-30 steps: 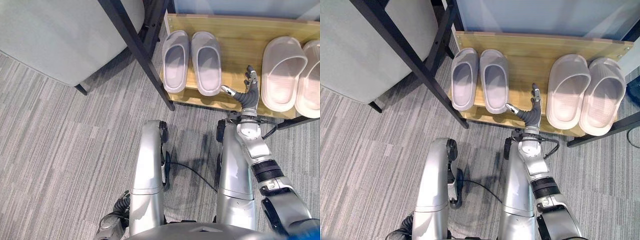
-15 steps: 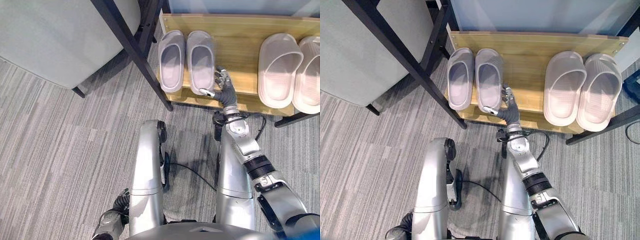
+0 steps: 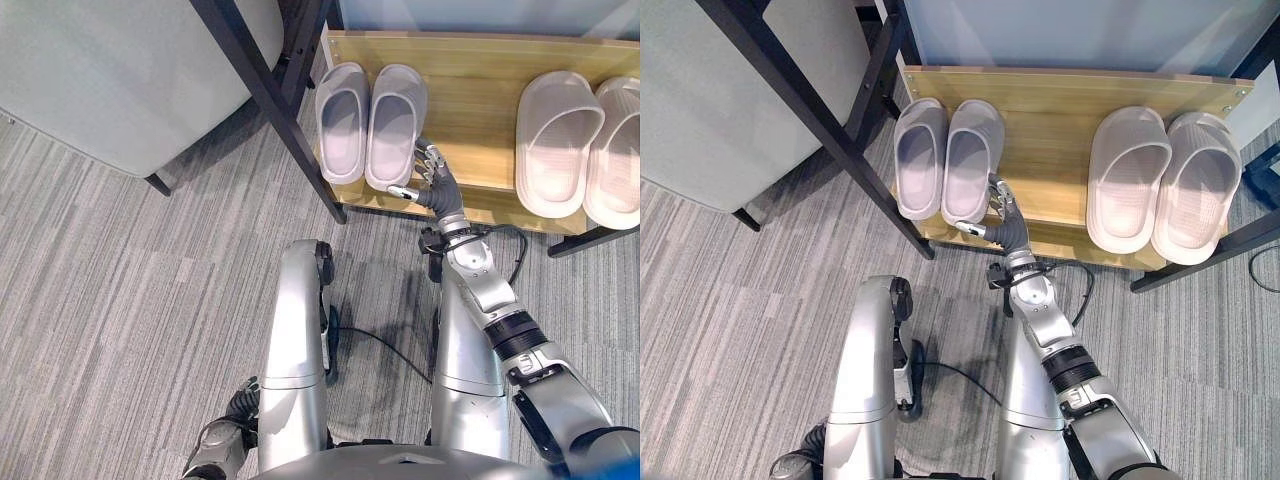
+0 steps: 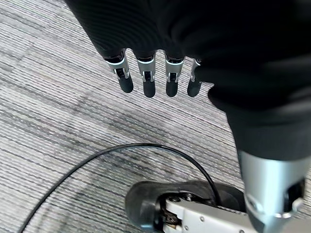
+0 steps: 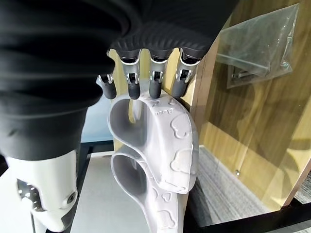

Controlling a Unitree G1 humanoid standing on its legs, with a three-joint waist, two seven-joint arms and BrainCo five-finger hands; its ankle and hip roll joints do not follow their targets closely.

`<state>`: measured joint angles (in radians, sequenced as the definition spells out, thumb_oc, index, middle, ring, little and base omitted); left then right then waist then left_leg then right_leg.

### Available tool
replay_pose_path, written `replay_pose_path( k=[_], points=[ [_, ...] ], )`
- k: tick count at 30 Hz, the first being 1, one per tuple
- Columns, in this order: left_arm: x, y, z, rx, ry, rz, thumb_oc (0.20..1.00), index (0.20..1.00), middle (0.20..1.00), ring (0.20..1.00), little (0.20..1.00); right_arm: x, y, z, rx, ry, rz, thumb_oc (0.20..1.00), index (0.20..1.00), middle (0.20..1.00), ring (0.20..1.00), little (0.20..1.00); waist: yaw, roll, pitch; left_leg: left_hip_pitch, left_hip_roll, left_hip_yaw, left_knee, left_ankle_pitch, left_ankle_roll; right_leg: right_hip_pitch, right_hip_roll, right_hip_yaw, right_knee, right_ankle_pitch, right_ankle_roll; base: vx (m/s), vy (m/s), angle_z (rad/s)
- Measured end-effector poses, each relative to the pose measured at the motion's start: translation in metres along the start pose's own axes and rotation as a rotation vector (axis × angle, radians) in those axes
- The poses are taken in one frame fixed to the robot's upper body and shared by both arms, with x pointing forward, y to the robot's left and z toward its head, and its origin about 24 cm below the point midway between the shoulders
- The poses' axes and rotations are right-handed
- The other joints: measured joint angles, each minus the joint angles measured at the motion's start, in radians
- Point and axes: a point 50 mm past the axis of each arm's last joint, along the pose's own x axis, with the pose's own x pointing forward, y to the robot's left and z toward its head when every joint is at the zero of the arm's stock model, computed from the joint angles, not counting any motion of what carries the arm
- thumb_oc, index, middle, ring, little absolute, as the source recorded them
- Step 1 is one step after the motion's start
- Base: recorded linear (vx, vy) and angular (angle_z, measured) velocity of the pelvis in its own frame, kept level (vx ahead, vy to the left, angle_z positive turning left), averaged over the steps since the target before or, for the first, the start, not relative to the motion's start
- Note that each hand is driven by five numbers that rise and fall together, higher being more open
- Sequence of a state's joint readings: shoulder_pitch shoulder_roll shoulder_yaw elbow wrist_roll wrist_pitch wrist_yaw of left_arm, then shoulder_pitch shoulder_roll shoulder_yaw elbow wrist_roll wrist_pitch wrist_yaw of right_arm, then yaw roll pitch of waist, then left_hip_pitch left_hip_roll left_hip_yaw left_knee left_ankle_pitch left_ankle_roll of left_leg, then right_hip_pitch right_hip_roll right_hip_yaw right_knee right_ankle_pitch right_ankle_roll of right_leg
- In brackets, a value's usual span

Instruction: Arrange the slippers neatly on the shoe rack.

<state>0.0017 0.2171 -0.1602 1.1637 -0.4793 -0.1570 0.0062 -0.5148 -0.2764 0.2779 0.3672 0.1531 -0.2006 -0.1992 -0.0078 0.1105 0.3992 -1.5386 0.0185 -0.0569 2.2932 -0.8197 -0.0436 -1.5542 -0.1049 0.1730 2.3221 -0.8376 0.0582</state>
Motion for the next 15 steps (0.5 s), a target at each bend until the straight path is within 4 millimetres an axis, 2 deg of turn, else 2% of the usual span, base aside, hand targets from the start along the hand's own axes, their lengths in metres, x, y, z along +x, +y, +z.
replay_pose_path(
  k=[2,3,4,5,6,7,8,9,10,11,12,13,14,15],
  points=[
    [0.001,0.002,0.002,-0.001,0.005,0.017,1.0,1.0,1.0,1.0,1.0,-0.013,-0.023,0.001,-0.186,-0.029,-0.064,1.0,1.0,1.0,1.0,1.0,0.008,0.011,-0.011,0.033,0.015,0.007,-0.067,0.002,0.003,0.035,-0.011,-0.015,-0.068,0.0,-0.001,-0.1,0.043,0.01],
    [-0.001,0.005,-0.007,0.01,0.033,0.031,1.0,1.0,1.0,1.0,1.0,-0.027,-0.033,0.002,-0.28,-0.051,-0.086,1.0,1.0,1.0,1.0,1.0,0.004,0.014,-0.04,0.081,0.014,0.021,-0.16,0.018,0.001,0.081,-0.02,-0.025,-0.161,0.017,0.004,-0.12,0.028,-0.17],
    [-0.002,0.007,-0.011,0.045,0.052,0.038,1.0,1.0,1.0,1.0,1.0,-0.032,-0.04,0.002,-0.379,-0.065,-0.108,1.0,1.0,1.0,1.0,1.0,-0.015,0.014,-0.078,0.139,0.033,0.036,-0.286,0.057,0.019,0.127,-0.03,-0.056,-0.288,0.057,-0.038,-0.11,0.002,-0.22],
    [0.0,0.008,-0.003,0.05,0.018,0.044,1.0,1.0,1.0,1.0,1.0,-0.039,-0.043,0.0,-0.441,-0.069,-0.116,1.0,1.0,1.0,1.0,1.0,-0.008,0.007,-0.135,0.186,0.022,0.044,-0.44,0.106,0.0,0.172,-0.036,-0.07,-0.436,0.109,-0.017,-0.04,-0.013,-0.2],
    [0.002,0.005,0.012,0.04,-0.048,0.033,1.0,1.0,1.0,1.0,1.0,-0.042,-0.047,0.005,-0.507,-0.104,-0.116,1.0,1.0,1.0,1.0,1.0,-0.006,-0.003,-0.145,0.247,0.023,0.044,-0.536,0.136,0.007,0.228,-0.043,-0.093,-0.526,0.134,-0.043,-0.04,0.017,-0.01],
    [0.002,0.006,0.019,0.024,-0.076,0.036,1.0,1.0,1.0,1.0,1.0,-0.048,-0.052,0.001,-0.55,-0.091,-0.129,1.0,1.0,1.0,1.0,1.0,0.001,-0.001,-0.171,0.277,0.038,0.039,-0.592,0.146,0.015,0.269,-0.052,-0.117,-0.588,0.138,-0.058,-0.04,0.06,0.04],
    [0.003,0.005,0.028,0.008,-0.125,0.036,1.0,1.0,1.0,1.0,1.0,-0.068,-0.064,-0.011,-0.614,-0.038,-0.165,1.0,1.0,1.0,1.0,1.0,0.022,-0.021,-0.19,0.366,0.038,0.031,-0.701,0.171,0.007,0.362,-0.051,-0.143,-0.698,0.163,-0.055,-0.03,0.039,0.06],
    [0.0,0.008,0.021,0.013,-0.118,0.043,1.0,1.0,1.0,1.0,1.0,-0.089,-0.064,-0.027,-0.638,0.034,-0.163,1.0,1.0,1.0,1.0,1.0,0.014,-0.046,-0.221,0.444,0.034,0.034,-0.813,0.211,0.008,0.433,-0.053,-0.158,-0.81,0.199,-0.053,-0.05,0.009,-0.07],
    [-0.001,0.01,0.014,0.02,-0.102,0.045,1.0,1.0,1.0,1.0,1.0,-0.1,-0.065,-0.035,-0.652,0.073,-0.153,1.0,1.0,1.0,1.0,1.0,0.003,-0.06,-0.233,0.48,0.034,0.035,-0.867,0.231,0.01,0.469,-0.053,-0.166,-0.868,0.222,-0.054,-0.05,0.006,-0.2],
    [-0.001,0.008,0.009,0.05,-0.074,0.035,1.0,1.0,1.0,1.0,1.0,-0.126,-0.066,-0.055,-0.662,0.178,-0.125,1.0,1.0,1.0,1.0,1.0,-0.018,-0.073,-0.244,0.538,0.037,0.032,-0.953,0.241,0.016,0.529,-0.055,-0.191,-0.951,0.242,-0.067,-0.05,0.001,-0.06],
    [-0.003,0.009,0.002,0.06,-0.049,0.038,1.0,1.0,1.0,1.0,1.0,-0.169,-0.065,-0.088,-0.669,0.383,-0.056,1.0,1.0,1.0,1.0,1.0,-0.023,-0.084,-0.27,0.613,0.031,0.022,-1.066,0.28,0.008,0.62,-0.056,-0.215,-1.073,0.276,-0.065,0.0,0.003,-0.05],
    [-0.007,0.015,-0.01,0.032,-0.022,0.063,1.0,1.0,1.0,1.0,1.0,-0.207,-0.055,-0.111,-0.657,0.55,0.032,1.0,1.0,1.0,1.0,1.0,-0.033,-0.112,-0.266,0.741,0.031,0.031,-1.218,0.339,0.007,0.734,-0.051,-0.226,-1.214,0.334,-0.052,0.02,-0.029,-0.07],
    [-0.009,0.019,-0.019,0.044,0.008,0.081,1.0,1.0,1.0,1.0,1.0,-0.233,-0.051,-0.122,-0.638,0.646,0.063,1.0,1.0,1.0,1.0,1.0,-0.053,-0.127,-0.275,0.847,0.035,0.048,-1.351,0.378,0.009,0.835,-0.047,-0.242,-1.345,0.375,-0.061,0.08,-0.021,-0.2],
    [-0.011,0.021,-0.026,0.08,0.041,0.092,1.0,1.0,1.0,1.0,1.0,-0.254,-0.046,-0.137,-0.593,0.766,0.05,1.0,1.0,1.0,1.0,1.0,-0.059,-0.129,-0.277,0.961,0.032,0.046,-1.488,0.449,0.003,0.953,-0.043,-0.26,-1.489,0.441,-0.039,0.1,-0.024,-0.11]
  ],
)
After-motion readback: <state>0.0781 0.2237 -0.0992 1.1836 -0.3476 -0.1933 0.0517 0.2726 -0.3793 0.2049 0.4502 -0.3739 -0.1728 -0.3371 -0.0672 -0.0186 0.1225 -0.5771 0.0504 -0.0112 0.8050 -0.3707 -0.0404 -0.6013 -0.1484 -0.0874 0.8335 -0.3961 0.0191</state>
